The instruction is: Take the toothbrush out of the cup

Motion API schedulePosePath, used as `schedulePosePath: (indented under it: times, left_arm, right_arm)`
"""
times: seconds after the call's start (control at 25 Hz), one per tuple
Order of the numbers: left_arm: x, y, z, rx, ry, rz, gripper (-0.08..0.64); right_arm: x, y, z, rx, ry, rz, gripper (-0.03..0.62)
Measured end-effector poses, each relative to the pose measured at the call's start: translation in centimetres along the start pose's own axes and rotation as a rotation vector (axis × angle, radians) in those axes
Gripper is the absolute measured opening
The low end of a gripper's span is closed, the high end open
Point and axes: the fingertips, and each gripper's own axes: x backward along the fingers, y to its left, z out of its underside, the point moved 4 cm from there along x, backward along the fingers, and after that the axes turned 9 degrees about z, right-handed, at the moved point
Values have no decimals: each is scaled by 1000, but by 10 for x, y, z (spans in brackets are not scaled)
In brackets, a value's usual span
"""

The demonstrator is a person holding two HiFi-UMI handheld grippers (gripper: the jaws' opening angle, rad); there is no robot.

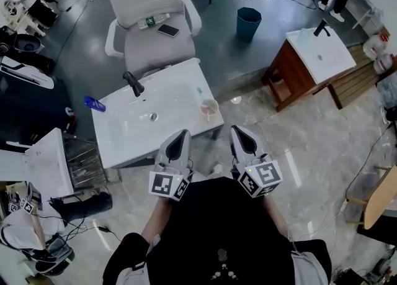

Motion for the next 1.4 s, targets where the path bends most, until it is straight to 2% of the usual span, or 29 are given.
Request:
schedulePosePath:
  times: [0.6,1.12,1.4]
  left_arm:
    - [-28,17,26,29,33,-26,2]
    - [-54,58,61,103,111,9,2]
    - [-75,78,85,130,163,65,2]
  right_arm:
    - [-21,-24,1,36,55,15,2]
    - [-57,-22,14,42,148,54,2]
    - [-70,-25,20,43,186,103,2]
